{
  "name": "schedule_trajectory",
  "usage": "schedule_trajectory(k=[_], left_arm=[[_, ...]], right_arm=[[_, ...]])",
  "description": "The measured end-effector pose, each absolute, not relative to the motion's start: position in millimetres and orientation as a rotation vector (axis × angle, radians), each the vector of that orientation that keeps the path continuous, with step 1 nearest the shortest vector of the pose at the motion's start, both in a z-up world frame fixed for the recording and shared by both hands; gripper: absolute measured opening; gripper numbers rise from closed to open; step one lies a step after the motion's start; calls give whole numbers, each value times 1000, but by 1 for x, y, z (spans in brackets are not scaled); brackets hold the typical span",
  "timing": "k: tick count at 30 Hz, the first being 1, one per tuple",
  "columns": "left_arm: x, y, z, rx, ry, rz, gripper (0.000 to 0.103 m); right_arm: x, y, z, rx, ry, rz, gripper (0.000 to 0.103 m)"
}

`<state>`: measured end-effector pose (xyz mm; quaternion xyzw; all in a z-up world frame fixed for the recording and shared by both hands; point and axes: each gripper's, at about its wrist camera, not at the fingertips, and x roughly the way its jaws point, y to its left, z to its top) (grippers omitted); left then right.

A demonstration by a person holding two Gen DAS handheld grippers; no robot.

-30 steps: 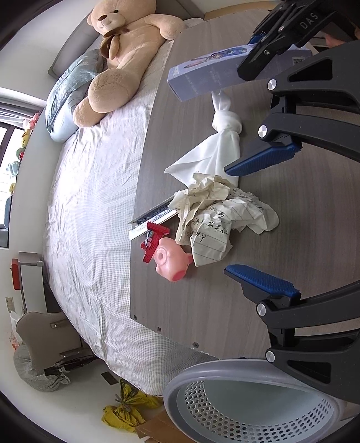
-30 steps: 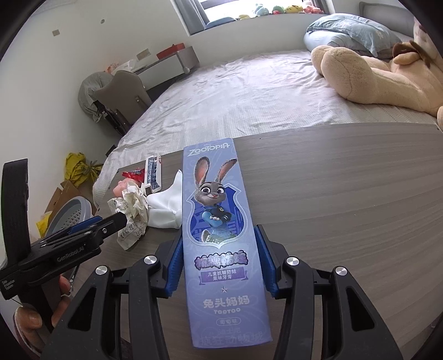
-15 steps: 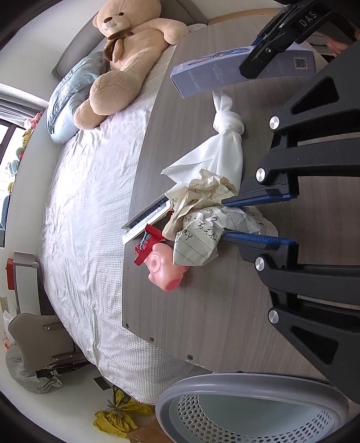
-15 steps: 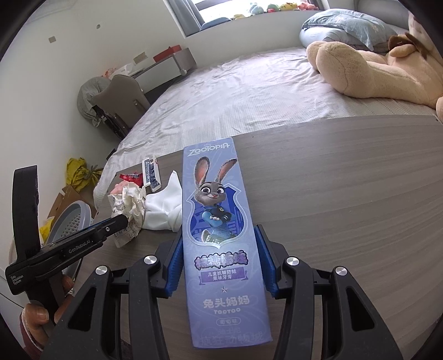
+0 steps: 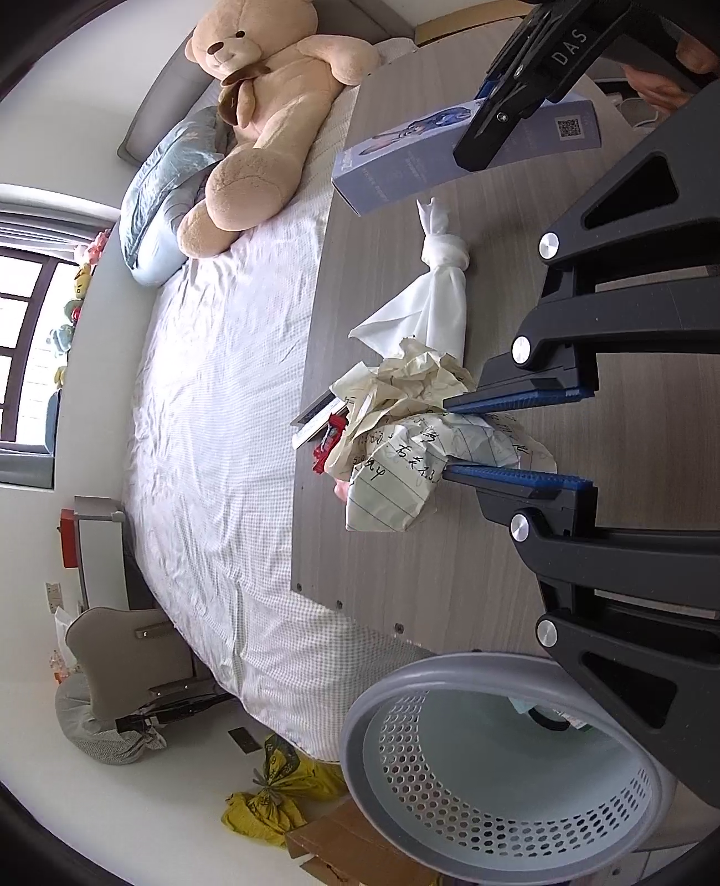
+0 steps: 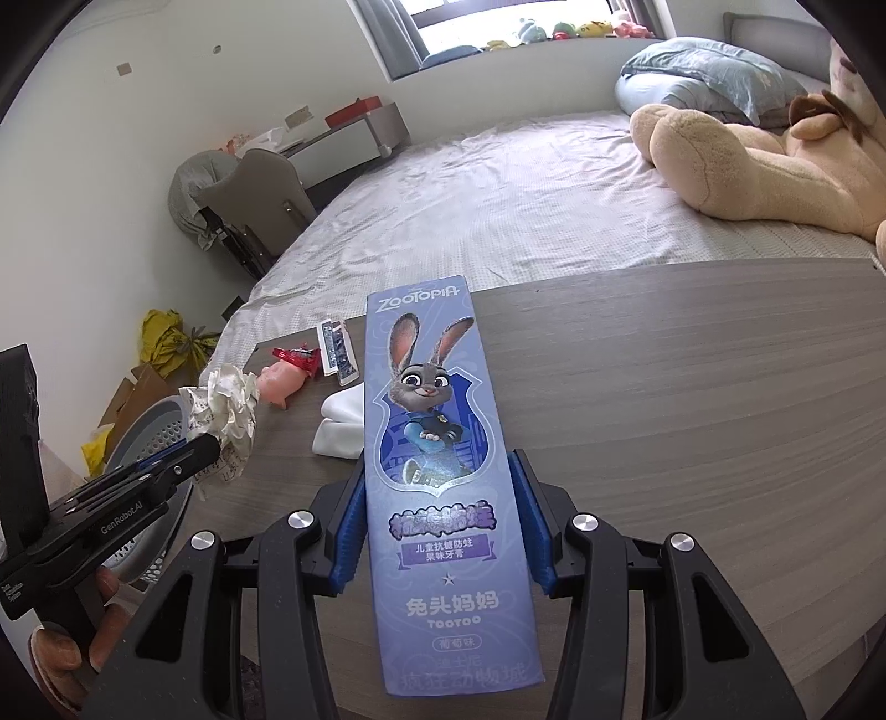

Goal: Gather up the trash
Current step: 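Carry the crumpled paper and toothbrush box over the grey basket with both grippers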

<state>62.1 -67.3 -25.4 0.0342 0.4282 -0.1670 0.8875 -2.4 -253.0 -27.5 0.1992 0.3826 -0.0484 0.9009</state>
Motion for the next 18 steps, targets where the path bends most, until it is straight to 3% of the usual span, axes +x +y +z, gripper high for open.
schedule_trajectory(k=[18], left_arm=[[64,56,-6,11,816,-160,19]], right_arm=[[53,-137,-5,280,801,94,46]])
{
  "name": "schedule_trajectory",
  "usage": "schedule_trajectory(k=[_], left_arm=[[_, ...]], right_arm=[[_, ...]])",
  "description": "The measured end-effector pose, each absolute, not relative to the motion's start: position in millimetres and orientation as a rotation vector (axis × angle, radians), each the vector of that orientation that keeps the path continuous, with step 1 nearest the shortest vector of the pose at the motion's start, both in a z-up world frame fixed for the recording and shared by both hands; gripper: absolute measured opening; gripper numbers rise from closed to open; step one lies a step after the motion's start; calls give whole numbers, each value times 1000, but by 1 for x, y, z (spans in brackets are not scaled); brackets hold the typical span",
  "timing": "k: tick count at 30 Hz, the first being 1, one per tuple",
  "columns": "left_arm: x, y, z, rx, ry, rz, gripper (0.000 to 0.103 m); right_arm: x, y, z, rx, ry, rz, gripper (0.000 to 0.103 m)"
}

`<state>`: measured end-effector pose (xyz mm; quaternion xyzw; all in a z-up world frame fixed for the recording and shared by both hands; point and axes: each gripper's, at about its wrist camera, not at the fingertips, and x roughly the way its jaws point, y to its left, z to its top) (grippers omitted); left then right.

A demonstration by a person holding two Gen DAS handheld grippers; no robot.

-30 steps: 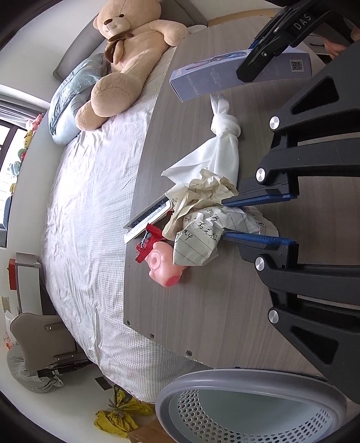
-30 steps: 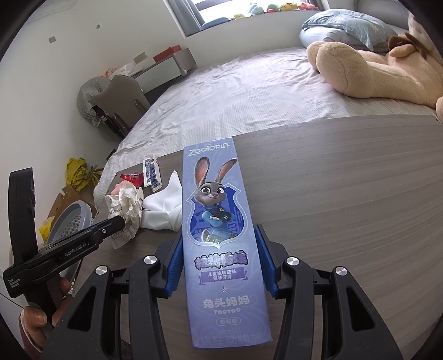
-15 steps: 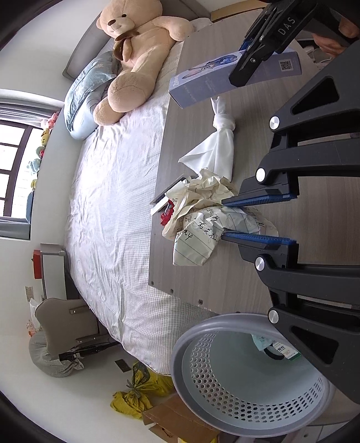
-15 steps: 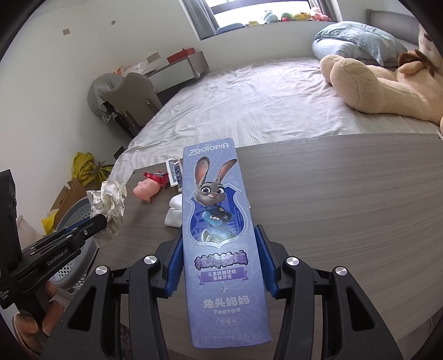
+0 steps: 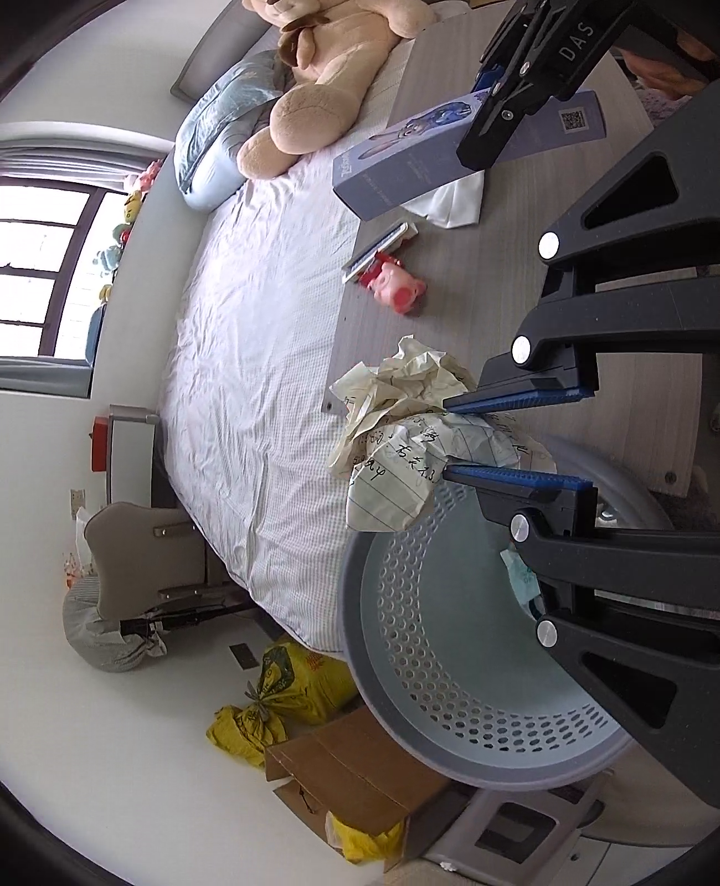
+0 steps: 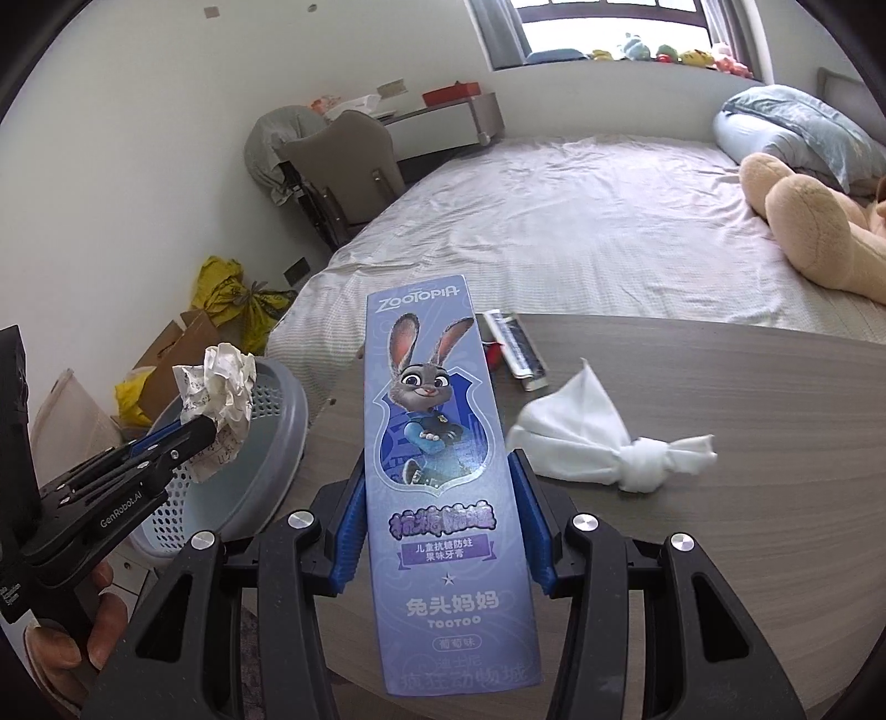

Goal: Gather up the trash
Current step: 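Carry the crumpled paper and toothbrush box over the grey basket with both grippers, then open both grippers to drop the paper and box into the basket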

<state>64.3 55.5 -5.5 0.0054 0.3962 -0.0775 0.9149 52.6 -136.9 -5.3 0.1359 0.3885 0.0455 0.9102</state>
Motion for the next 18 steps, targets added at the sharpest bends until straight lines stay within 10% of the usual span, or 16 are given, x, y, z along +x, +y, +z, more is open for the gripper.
schedule_trajectory(k=[18], left_arm=[[81,161,-20,2,879,19,19]], right_arm=[[121,3,-11,183,885,381,46]])
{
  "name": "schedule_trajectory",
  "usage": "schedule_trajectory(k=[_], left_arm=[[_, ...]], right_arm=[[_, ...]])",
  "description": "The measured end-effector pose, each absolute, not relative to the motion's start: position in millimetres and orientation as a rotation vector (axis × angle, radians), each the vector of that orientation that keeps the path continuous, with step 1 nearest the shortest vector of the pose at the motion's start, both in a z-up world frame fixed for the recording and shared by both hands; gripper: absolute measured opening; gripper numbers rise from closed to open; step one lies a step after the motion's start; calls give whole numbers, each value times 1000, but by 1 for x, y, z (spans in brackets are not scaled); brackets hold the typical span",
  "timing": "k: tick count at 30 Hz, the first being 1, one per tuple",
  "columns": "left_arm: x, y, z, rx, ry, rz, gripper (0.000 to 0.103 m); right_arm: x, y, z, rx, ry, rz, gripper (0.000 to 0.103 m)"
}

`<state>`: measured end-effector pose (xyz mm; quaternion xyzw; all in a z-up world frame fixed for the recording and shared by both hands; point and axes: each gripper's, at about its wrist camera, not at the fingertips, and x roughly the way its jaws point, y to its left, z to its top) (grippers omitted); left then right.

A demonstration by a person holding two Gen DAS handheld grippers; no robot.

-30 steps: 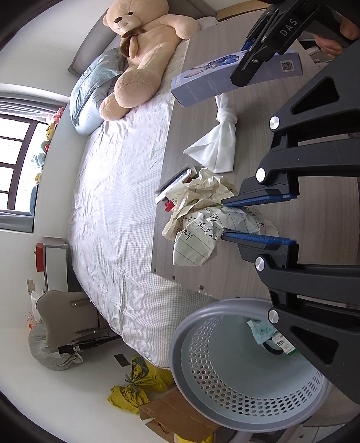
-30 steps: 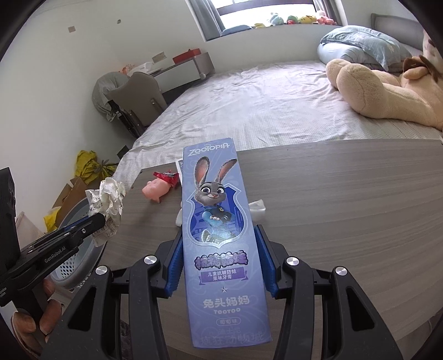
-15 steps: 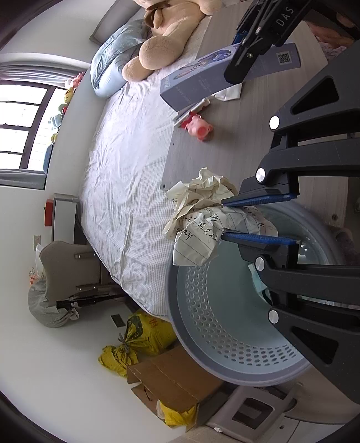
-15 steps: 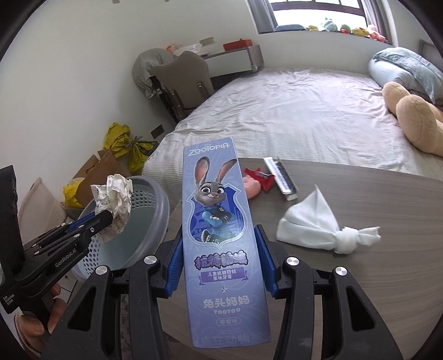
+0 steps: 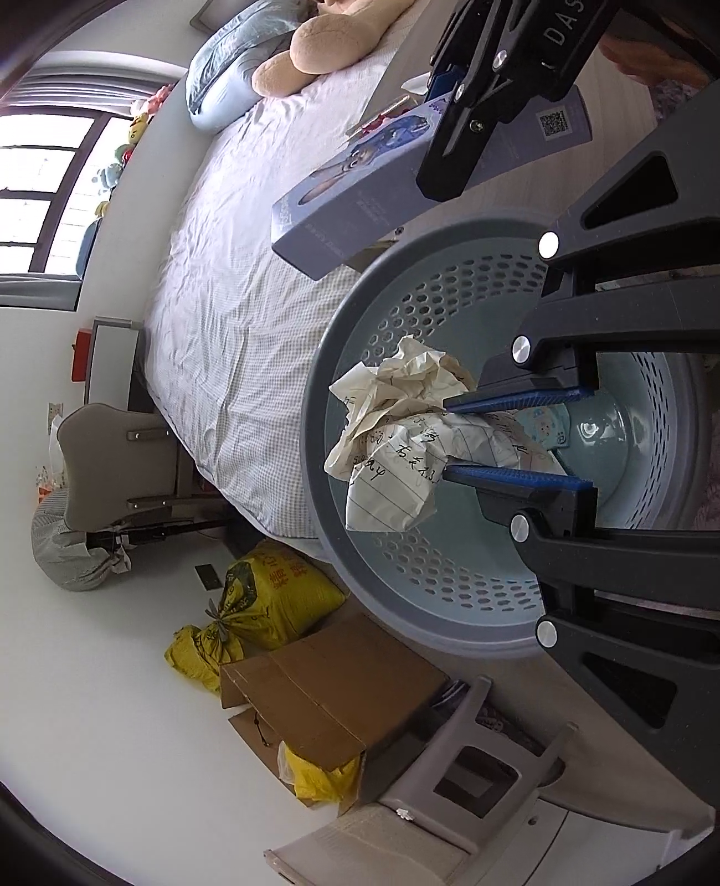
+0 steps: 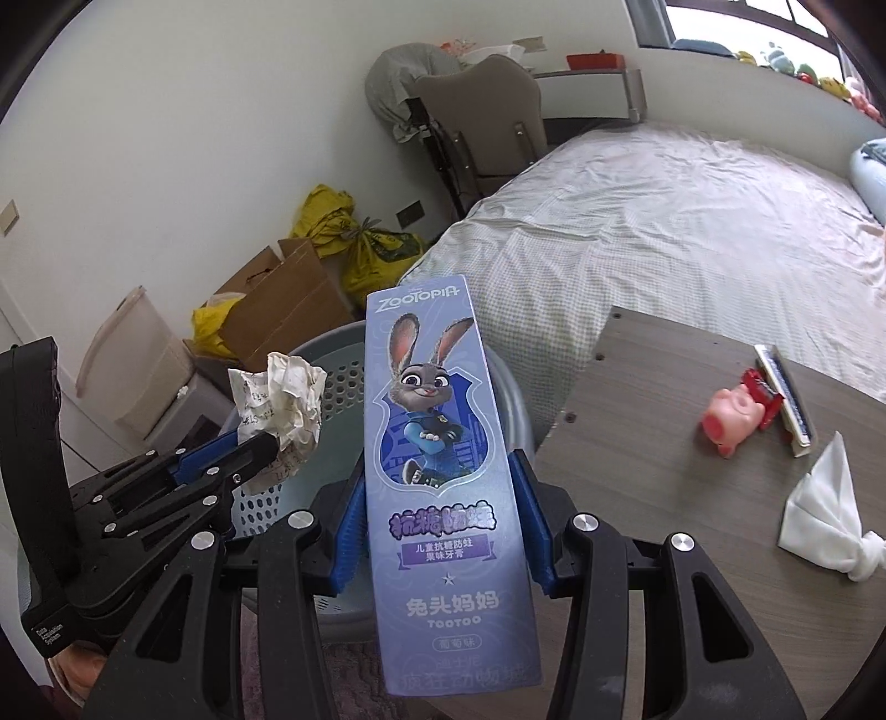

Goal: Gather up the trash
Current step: 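Open both grippers to drop the paper and box into the basket, then move both open grippers back from the basket toward the table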

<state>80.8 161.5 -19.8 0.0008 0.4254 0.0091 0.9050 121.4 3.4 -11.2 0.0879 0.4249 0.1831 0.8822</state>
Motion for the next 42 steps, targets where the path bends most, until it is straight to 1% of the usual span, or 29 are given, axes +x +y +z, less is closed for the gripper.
schedule_trajectory(k=[12,13,14,15,16,17,18,19,21,24,30,33,42], left_arm=[[85,187,-26,-35,889,55,19],[85,188,-26,-35,889,58,20],[86,190,-25,-36,889,60,22],[85,191,-25,-37,889,63,30],[84,190,-24,-38,888,68,39],[84,191,-24,-40,884,73,43],[83,192,-23,-42,882,77,45],[82,193,-23,-44,882,80,45],[82,194,-22,-49,883,86,46],[80,196,-21,-49,877,104,55],[76,197,-20,-43,872,122,57],[73,200,-20,-50,869,127,60],[68,198,-16,-46,860,137,60]], right_arm=[[142,32,-24,138,937,425,47],[142,33,-25,136,939,426,48],[142,33,-25,132,941,425,48],[142,34,-26,130,941,422,49],[142,33,-26,130,940,420,52],[141,33,-25,130,936,418,56],[140,32,-24,130,929,413,62],[139,32,-22,125,919,407,63],[138,31,-20,116,912,401,63],[136,31,-20,114,909,398,63],[134,30,-21,107,913,391,63],[132,30,-20,102,909,389,63],[126,27,-18,104,896,387,66]])
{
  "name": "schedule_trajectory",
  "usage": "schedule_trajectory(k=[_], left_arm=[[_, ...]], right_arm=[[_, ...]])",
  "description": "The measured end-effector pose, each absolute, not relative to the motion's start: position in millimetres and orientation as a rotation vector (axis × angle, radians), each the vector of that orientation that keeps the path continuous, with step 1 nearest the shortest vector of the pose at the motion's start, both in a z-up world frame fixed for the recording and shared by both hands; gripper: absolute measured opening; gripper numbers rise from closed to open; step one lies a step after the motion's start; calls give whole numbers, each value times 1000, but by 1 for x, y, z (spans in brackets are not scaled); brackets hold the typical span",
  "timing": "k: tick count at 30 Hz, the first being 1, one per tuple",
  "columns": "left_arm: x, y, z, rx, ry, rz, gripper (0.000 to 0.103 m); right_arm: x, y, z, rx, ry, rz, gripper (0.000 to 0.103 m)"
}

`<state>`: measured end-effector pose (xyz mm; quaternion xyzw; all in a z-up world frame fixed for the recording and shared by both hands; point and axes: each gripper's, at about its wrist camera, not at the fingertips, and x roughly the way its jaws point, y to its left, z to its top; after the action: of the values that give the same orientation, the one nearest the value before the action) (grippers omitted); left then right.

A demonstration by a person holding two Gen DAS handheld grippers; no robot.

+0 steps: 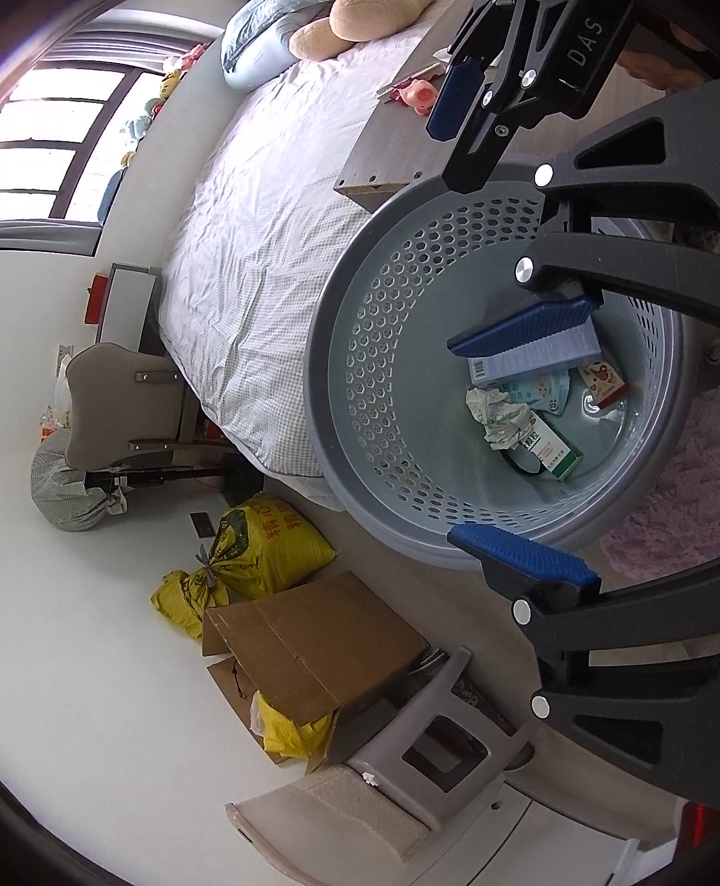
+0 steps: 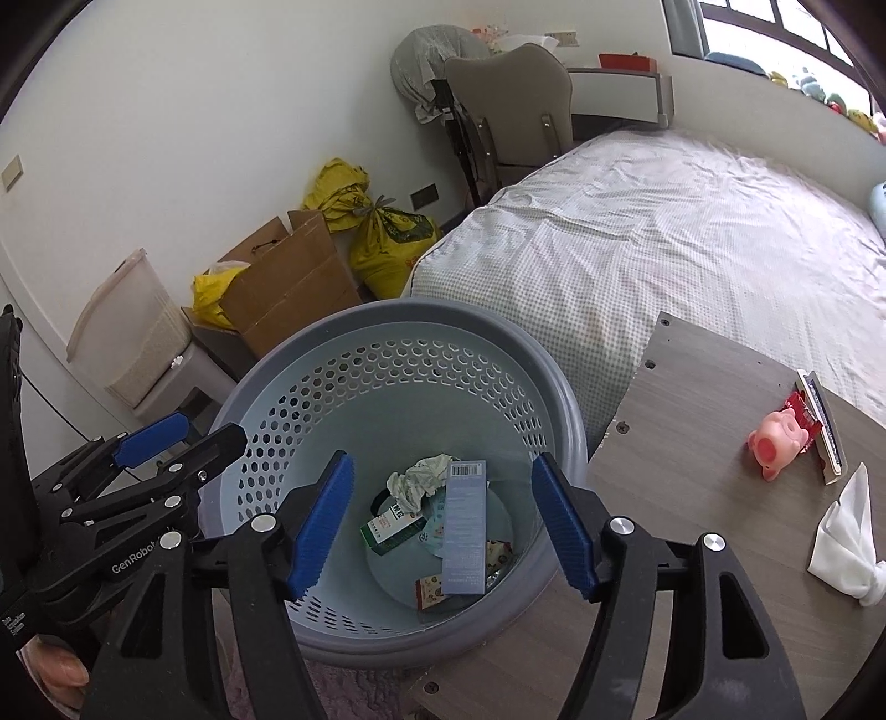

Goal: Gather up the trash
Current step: 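Move both open grippers back from the basket toward the table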

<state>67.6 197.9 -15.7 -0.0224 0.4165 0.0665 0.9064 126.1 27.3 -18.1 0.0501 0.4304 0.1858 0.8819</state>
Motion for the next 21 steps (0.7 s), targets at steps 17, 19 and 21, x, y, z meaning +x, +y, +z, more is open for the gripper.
schedule_trajectory(k=[17,19,21], left_arm=[[52,175,-5,-39,828,117,68],[51,167,-5,-33,825,104,69],[49,160,-5,-29,823,90,70]], right_arm=[[101,1,-9,122,862,339,71],[98,-6,-9,128,858,326,72],[93,-15,-8,134,855,310,72]])
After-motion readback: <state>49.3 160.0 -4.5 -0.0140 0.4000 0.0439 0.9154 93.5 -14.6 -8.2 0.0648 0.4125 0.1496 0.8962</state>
